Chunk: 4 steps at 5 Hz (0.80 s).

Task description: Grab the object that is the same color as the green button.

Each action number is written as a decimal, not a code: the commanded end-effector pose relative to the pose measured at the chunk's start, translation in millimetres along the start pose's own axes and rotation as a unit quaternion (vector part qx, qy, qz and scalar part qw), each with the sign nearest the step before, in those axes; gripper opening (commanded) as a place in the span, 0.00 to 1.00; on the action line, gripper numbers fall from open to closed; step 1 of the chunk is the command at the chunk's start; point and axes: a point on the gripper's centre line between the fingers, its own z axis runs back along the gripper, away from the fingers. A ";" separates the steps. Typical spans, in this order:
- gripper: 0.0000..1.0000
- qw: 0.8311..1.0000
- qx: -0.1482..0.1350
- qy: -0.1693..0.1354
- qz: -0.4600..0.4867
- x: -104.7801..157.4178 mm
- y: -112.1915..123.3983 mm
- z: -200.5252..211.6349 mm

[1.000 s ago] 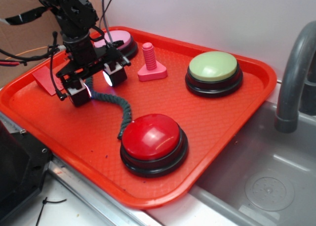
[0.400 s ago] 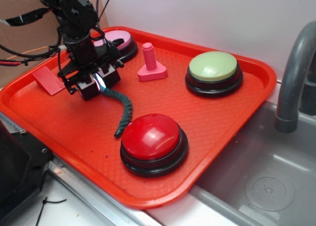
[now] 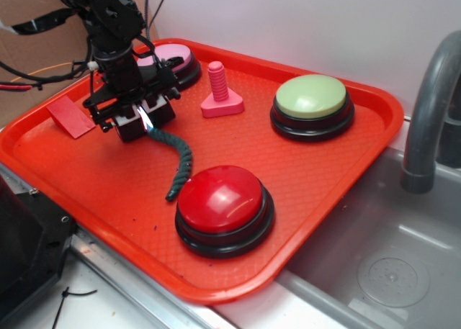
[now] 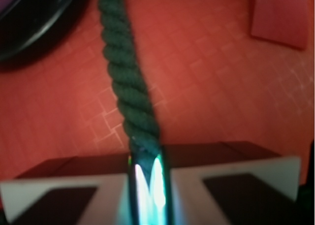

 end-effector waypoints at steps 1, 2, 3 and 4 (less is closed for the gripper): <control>0.00 0.975 0.043 0.080 -0.202 -0.1 2.3 65.0; 0.00 0.941 0.029 0.096 -0.322 -8.1 7.8 104.7; 0.00 0.896 0.006 0.072 -0.439 -11.9 11.2 145.1; 0.00 0.844 0.010 0.070 -0.532 -12.0 7.4 170.7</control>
